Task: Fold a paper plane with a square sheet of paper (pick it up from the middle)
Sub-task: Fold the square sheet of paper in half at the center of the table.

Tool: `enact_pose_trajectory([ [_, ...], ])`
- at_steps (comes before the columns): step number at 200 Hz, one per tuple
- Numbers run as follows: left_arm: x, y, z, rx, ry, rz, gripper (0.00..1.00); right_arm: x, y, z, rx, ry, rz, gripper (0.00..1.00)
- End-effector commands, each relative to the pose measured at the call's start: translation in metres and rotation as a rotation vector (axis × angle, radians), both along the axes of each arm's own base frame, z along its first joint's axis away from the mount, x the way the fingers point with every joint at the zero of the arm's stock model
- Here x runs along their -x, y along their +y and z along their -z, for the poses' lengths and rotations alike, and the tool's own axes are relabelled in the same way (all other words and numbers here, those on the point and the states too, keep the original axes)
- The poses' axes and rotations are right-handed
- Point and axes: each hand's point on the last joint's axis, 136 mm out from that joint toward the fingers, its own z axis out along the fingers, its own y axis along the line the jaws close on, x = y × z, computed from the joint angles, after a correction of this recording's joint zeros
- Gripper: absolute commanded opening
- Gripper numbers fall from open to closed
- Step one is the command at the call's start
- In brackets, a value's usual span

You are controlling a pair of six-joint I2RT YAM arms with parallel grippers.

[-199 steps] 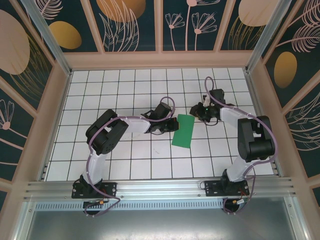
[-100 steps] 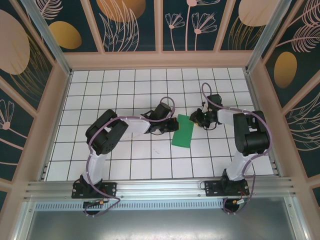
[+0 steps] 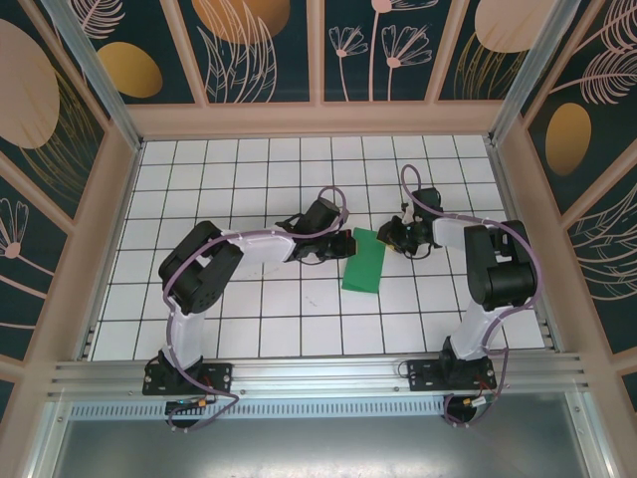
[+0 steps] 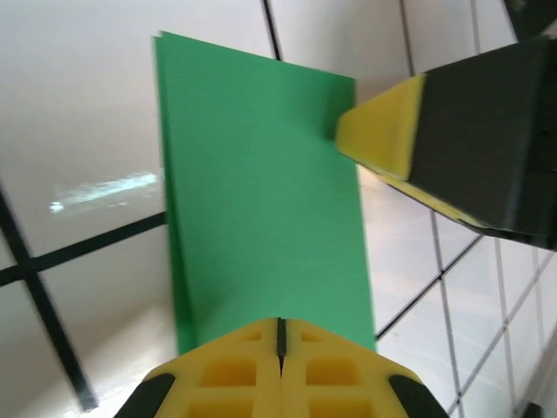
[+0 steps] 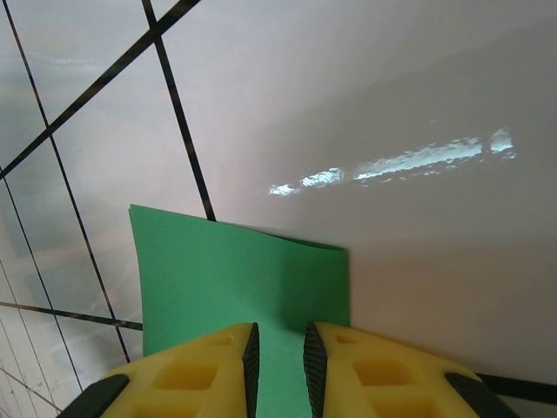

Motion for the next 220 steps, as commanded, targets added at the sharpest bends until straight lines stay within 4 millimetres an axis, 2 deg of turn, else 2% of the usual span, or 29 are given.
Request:
enact_pose_trajectory([
  [1,0.008,-0.013,-0.007,0.094,0.029,0.04,0.04,0.017,-0.008,0.018,0.058,0.061,0.0,0.27],
  [23,0.009,-0.016,0.001,0.101,0.047,0.051,0.04,0.017,-0.007,0.018,0.055,0.059,0.0,0.27],
  [57,0.014,-0.008,0.035,0.019,0.102,0.037,0.03,0.015,-0.004,0.013,0.039,0.051,-0.006,0.27],
  [85,0.02,0.007,0.064,-0.077,0.135,0.035,0.0,0.002,0.005,-0.011,-0.013,0.008,-0.032,0.27],
  [104,0.022,0.012,0.068,-0.103,0.133,0.03,0.0,-0.011,0.008,-0.033,-0.027,-0.047,-0.041,0.28],
  [122,0.022,0.013,0.069,-0.105,0.131,0.03,0.0,-0.019,0.009,-0.04,-0.033,-0.063,-0.041,0.28],
  [160,0.021,0.011,0.068,-0.1,0.131,0.029,0.0,-0.024,0.006,-0.018,-0.016,-0.019,-0.012,0.28],
  [182,0.022,0.012,0.067,-0.097,0.133,0.03,0.0,-0.02,0.003,-0.001,0.001,0.011,0.0,0.28],
  [203,0.023,0.012,0.067,-0.099,0.133,0.032,0.0,-0.017,-0.011,0.019,0.079,0.04,0.028,0.28],
  [220,0.023,0.014,0.069,-0.102,0.136,0.029,0.0,-0.013,-0.011,0.025,0.079,0.066,0.02,0.27],
])
